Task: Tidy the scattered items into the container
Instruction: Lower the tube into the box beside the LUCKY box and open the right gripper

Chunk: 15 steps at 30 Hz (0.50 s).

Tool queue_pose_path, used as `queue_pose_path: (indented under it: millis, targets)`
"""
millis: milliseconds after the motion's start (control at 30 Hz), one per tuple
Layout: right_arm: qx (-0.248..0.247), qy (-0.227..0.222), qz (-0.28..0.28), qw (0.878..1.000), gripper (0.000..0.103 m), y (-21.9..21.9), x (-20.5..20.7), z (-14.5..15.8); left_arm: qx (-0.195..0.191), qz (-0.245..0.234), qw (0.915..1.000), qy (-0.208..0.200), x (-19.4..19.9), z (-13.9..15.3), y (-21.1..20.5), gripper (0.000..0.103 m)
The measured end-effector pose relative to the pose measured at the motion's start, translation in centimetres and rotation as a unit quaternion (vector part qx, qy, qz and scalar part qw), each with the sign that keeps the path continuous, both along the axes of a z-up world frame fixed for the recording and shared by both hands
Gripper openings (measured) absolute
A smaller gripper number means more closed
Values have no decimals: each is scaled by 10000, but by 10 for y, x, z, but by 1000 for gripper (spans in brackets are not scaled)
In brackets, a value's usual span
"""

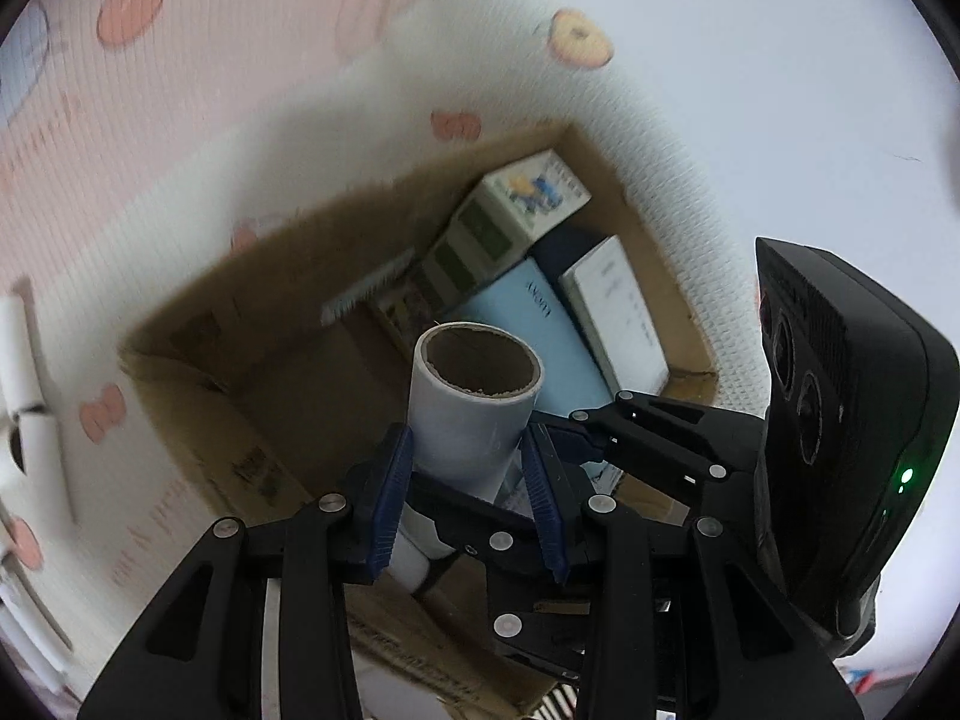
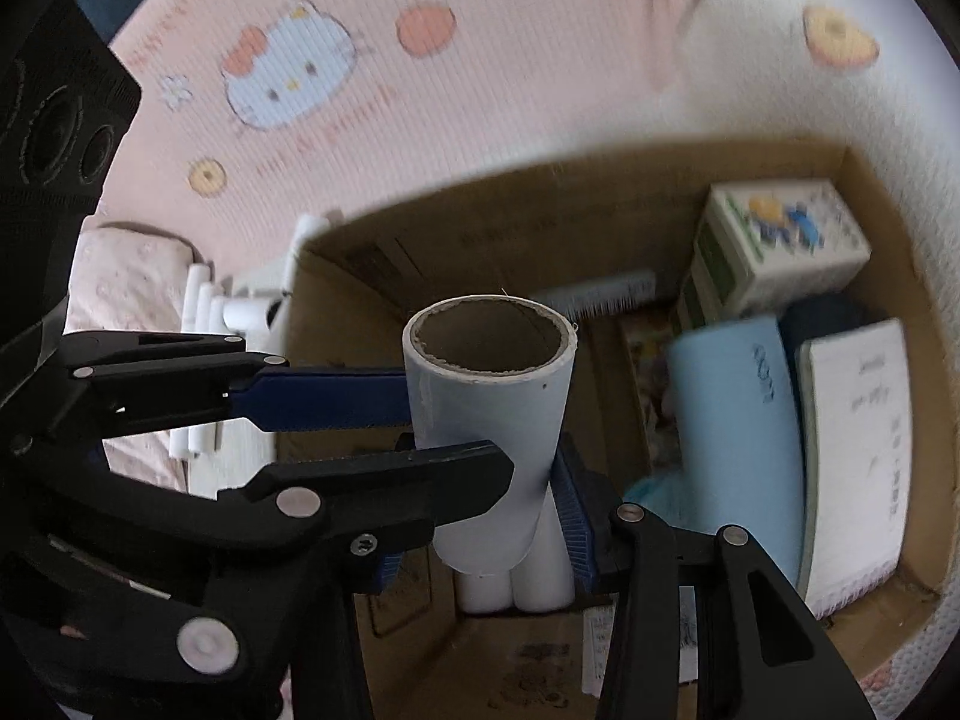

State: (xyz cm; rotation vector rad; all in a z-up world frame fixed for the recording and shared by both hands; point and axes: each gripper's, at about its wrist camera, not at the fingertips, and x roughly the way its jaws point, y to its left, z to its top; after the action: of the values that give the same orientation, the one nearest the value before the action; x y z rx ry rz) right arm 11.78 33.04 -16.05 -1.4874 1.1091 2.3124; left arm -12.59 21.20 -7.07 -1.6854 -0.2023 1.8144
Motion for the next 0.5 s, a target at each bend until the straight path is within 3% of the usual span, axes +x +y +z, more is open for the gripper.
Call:
queue_pose_path:
  millis: [200, 500]
  targets:
    - [-622, -412, 24, 9972, 41, 19, 8, -34, 120, 335, 9974, -628, 4, -24, 15, 41]
    - [-895, -975, 279, 9908, 41, 27, 13, -59, 292, 740, 9891, -1239, 7, -51, 17, 41]
